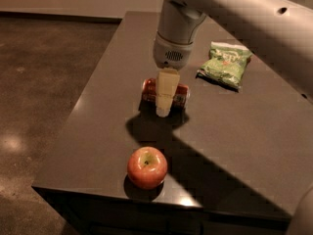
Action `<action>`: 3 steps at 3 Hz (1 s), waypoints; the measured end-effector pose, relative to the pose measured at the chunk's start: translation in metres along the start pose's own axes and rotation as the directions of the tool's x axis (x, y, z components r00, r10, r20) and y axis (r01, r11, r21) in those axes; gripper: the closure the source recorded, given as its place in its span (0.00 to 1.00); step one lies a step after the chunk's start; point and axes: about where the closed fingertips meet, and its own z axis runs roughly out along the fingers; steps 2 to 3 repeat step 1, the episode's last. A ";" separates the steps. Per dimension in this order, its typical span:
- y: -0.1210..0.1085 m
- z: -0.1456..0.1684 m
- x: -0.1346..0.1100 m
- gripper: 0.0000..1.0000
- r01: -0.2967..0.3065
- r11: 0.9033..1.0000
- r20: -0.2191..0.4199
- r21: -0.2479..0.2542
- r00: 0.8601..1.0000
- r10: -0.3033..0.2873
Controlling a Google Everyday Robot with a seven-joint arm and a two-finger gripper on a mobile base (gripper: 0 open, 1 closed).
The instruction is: Knock coke can over
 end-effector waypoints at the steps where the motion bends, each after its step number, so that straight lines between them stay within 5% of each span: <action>1: 0.000 0.000 0.000 0.00 0.000 1.000 0.000 0.000 1.000 0.000; 3: 0.000 0.000 0.000 0.00 0.000 1.000 0.000 0.000 1.000 0.000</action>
Offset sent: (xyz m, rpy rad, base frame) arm 0.0000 0.0000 0.0000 0.0000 0.0000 0.0000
